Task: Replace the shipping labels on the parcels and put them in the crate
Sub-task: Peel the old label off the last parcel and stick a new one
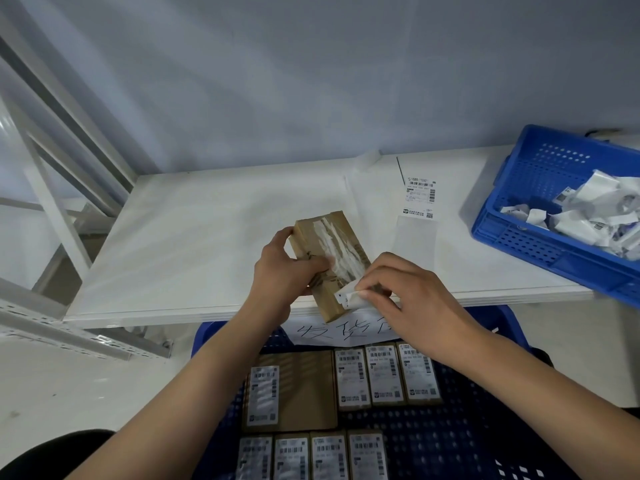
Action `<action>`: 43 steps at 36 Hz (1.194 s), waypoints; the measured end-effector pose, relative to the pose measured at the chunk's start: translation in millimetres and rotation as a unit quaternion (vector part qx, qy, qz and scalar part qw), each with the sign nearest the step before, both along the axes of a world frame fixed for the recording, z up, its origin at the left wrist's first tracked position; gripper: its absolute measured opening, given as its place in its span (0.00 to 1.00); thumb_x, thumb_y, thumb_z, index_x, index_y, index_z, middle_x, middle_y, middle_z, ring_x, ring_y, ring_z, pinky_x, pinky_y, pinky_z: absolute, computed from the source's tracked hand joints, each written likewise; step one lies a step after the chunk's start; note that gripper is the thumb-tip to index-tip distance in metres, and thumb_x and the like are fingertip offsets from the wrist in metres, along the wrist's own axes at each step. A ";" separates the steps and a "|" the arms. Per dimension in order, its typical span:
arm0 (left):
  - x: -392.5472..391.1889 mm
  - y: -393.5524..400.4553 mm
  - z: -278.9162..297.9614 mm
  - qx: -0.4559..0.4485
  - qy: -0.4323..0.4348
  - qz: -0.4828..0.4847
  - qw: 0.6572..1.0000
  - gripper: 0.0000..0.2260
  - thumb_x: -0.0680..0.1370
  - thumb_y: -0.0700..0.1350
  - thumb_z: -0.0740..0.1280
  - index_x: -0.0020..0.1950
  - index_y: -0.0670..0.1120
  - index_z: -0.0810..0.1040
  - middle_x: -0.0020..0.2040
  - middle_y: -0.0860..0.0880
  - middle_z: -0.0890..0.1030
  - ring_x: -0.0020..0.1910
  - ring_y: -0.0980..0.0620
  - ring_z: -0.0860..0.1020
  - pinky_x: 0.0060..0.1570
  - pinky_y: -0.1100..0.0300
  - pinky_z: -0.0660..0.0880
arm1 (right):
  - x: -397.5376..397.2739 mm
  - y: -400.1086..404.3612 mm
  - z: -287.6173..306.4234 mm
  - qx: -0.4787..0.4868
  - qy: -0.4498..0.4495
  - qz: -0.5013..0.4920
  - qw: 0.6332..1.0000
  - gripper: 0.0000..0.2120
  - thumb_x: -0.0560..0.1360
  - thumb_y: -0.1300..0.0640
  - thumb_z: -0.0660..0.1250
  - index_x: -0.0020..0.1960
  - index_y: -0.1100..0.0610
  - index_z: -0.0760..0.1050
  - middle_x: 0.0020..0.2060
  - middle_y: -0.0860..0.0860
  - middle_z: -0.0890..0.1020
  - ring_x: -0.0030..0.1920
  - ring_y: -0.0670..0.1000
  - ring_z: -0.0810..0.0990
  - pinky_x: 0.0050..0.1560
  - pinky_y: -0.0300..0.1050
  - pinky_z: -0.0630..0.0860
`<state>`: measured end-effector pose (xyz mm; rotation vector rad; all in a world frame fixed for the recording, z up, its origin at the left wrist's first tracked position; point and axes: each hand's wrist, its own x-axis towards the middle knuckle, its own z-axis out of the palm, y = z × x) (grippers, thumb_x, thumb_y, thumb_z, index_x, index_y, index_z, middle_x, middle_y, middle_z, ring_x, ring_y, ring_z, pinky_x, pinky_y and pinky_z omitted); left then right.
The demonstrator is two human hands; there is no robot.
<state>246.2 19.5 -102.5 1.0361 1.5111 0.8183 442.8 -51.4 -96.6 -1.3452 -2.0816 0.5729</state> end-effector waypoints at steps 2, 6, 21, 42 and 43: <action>0.4 0.6 -0.6 0.006 0.003 0.001 1.000 0.36 0.70 0.39 0.80 0.74 0.53 0.70 0.52 0.42 0.85 0.45 0.44 0.87 0.43 0.45 0.85 | 0.1 -0.6 -0.3 0.000 -0.004 -0.001 1.000 0.04 0.80 0.57 0.68 0.52 0.55 0.82 0.48 0.41 0.76 0.45 0.44 0.78 0.48 0.45 0.78; 1.5 1.2 -0.1 0.018 0.015 0.003 1.000 0.36 0.70 0.40 0.80 0.75 0.53 0.70 0.52 0.43 0.85 0.44 0.46 0.87 0.42 0.48 0.85 | -0.4 -1.1 -1.3 0.005 -0.012 -0.005 1.000 0.04 0.80 0.57 0.68 0.52 0.56 0.82 0.47 0.43 0.76 0.45 0.44 0.78 0.48 0.45 0.78; -2.5 4.6 1.6 0.005 -0.010 0.008 1.000 0.36 0.70 0.39 0.80 0.75 0.52 0.70 0.55 0.43 0.84 0.46 0.43 0.86 0.42 0.46 0.85 | -0.6 -2.3 0.7 0.013 -0.007 -0.001 1.000 0.08 0.80 0.55 0.65 0.51 0.56 0.81 0.47 0.44 0.76 0.44 0.44 0.77 0.46 0.45 0.78; -13.0 12.6 0.9 0.041 0.006 0.030 0.999 0.37 0.72 0.40 0.79 0.77 0.55 0.66 0.50 0.45 0.86 0.47 0.46 0.86 0.52 0.44 0.84 | 6.3 -4.4 -0.4 0.031 0.006 -0.021 0.999 0.10 0.78 0.61 0.69 0.58 0.55 0.79 0.49 0.41 0.75 0.53 0.36 0.73 0.54 0.29 0.69; -12.0 11.9 1.0 0.043 0.005 0.016 0.999 0.37 0.72 0.41 0.79 0.77 0.54 0.66 0.50 0.45 0.86 0.48 0.46 0.86 0.52 0.44 0.84 | 6.8 -4.0 0.5 0.026 0.018 -0.030 0.999 0.10 0.78 0.62 0.69 0.58 0.54 0.79 0.48 0.42 0.75 0.52 0.38 0.74 0.53 0.29 0.69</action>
